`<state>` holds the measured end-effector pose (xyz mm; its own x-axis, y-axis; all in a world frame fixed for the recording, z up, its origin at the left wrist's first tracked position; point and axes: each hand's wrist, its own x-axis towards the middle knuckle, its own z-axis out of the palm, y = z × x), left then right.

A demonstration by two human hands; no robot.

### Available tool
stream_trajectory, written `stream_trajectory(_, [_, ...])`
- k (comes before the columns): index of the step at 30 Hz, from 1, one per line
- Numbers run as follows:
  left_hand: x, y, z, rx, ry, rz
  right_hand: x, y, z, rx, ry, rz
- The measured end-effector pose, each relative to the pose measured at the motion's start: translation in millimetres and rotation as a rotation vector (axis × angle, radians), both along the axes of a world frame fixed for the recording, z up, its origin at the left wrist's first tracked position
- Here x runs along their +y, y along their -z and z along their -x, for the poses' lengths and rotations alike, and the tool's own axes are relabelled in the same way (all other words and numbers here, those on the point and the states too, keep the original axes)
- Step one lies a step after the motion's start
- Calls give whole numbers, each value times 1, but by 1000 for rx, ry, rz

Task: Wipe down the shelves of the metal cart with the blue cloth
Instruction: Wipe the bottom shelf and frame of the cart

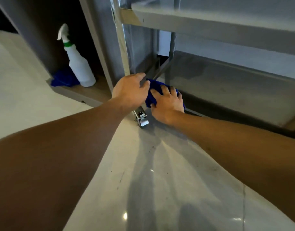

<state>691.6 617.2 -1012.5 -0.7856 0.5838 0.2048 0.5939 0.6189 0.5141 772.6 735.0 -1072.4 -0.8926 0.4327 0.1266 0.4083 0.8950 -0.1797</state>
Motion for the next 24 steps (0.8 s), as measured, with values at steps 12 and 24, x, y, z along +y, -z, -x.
stream_trajectory(12, [20,28,-12,17,-42,3,28,-3,-49,-20,-148,-192])
stream_trajectory(24, [-19,-42,-70,-115,-1,320,11,-101,-88,-367,10,277])
